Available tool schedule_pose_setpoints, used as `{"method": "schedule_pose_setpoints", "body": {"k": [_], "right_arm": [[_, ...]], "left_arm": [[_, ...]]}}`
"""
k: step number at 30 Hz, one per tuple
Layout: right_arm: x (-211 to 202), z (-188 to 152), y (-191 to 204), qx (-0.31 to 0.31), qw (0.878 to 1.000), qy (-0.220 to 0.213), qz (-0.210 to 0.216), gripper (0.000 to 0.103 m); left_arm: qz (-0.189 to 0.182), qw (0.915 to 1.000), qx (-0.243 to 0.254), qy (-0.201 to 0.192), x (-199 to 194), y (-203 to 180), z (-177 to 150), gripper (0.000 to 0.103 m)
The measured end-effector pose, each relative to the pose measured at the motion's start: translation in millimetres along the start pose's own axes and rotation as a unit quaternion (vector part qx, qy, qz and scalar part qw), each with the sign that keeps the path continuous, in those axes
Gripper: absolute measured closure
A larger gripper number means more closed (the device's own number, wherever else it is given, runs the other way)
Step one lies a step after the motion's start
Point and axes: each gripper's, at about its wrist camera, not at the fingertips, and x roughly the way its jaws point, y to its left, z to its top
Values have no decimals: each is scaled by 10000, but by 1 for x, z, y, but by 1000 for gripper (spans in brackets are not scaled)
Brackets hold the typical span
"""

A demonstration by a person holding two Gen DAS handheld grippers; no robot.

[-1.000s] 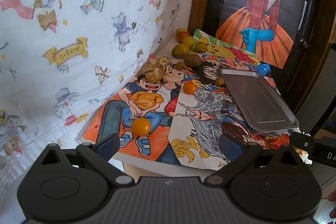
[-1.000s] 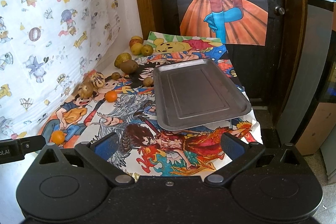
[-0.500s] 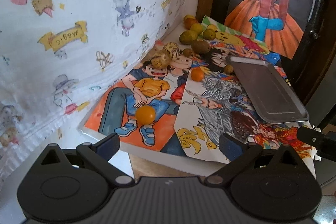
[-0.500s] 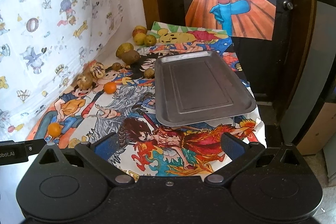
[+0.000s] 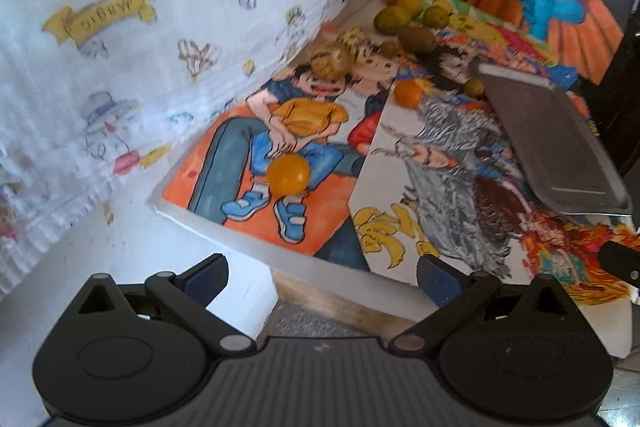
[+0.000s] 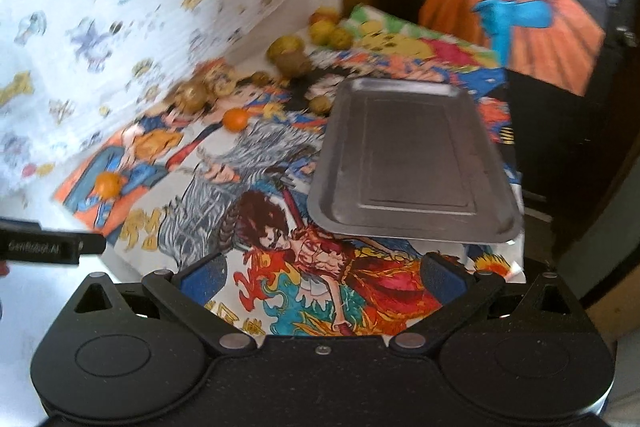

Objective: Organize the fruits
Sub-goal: 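Move the left tool toward a small orange while the right tool approaches another orange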

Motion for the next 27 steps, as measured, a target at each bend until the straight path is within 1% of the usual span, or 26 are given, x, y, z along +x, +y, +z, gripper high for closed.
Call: {"method": "schedule_pose_setpoints", "body": {"k": [2,6,10,12,17,22,25,27], "right_arm": [[5,7,-4,-303,9994,15,185,0],[18,24,-13,-868,9948,5,539,0],[35,44,-20,-1193,9893,34,839,0],[42,56,-21,-1225,9882,15,924,0],[64,76,-13,-1385,9840,41,1121,0],[96,94,4,-1453,9816,237,1216,0],[115,106,12,-1551,9796,288,1242,0],[129,116,17,-1583,9786,316,1277,0]], "left_arm": [[152,9997,-115,120,6,0,1,1],[462,9969,-546,328,18,5,7,1],[696,9931,-888,316,23,9,14,1],[725,9916,-1034,267,26,9,16,1],[805,9882,-1244,379,34,6,26,1],[717,9868,-1356,516,50,8,38,1],[649,9865,-1389,572,60,12,45,1],[583,9850,-1507,608,66,15,49,1]]}}
